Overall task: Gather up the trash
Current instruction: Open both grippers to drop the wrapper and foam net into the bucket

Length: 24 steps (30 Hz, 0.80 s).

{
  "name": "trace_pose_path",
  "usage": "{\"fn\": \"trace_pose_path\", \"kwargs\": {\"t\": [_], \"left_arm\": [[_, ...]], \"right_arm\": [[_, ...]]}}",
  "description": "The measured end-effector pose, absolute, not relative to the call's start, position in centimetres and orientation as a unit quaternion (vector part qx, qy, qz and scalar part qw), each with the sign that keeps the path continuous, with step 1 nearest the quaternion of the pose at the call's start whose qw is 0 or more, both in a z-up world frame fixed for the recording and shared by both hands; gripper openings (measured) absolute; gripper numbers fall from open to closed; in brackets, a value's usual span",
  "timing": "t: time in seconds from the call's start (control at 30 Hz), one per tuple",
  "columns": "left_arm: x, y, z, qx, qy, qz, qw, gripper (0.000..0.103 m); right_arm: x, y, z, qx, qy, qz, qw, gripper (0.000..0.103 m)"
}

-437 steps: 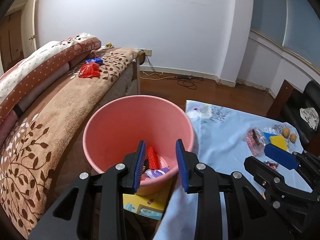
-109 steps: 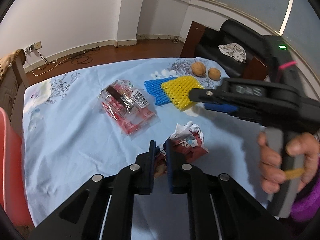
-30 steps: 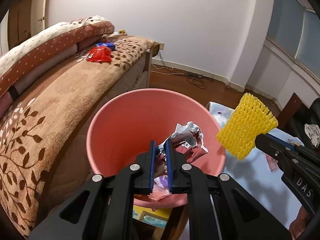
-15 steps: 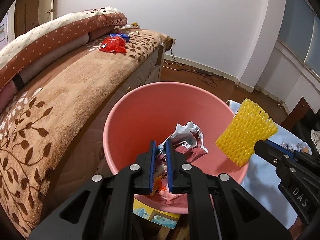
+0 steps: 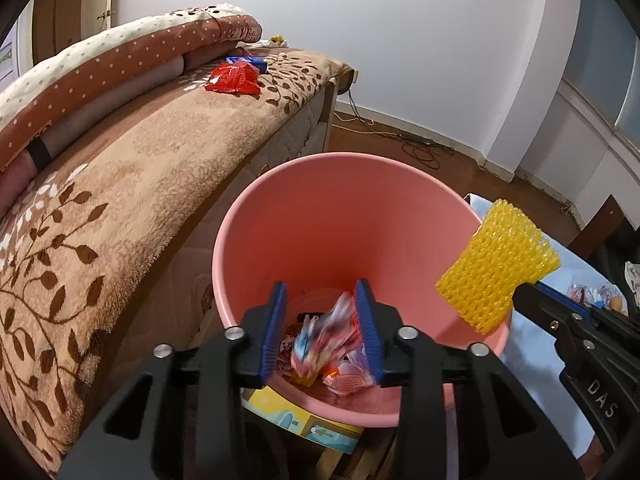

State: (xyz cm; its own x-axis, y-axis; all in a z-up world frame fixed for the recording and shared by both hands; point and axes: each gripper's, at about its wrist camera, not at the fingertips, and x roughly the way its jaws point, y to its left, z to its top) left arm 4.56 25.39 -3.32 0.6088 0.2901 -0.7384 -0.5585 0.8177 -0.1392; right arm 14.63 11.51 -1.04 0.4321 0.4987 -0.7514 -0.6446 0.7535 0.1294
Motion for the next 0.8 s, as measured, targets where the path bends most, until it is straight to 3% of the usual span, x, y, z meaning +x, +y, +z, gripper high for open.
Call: {"fn": "trace_pose_path", "kwargs": {"t": [0.23, 0.47, 0.8], "left_arm": [[4.3, 25.0, -3.0, -0.179, 0.366, 0.240, 0.881, 0.039], [4.2, 24.8, -2.8, -0.176, 0.367, 0.239, 0.882, 0.039], [4.3, 23.7, -2.2, -0.167, 0.366, 0.235, 0.885, 0.039]], "right_arm": [[14.4, 11.5, -0.9, -0.086, 0.407, 0.347, 0.841, 0.005], [13.8, 11.4, -0.3, -0.076, 0.396, 0.361, 0.841, 0.027], [13.5, 9.0, 0.0, -0.060, 0.393, 0.352, 0.847, 0.028]]}}
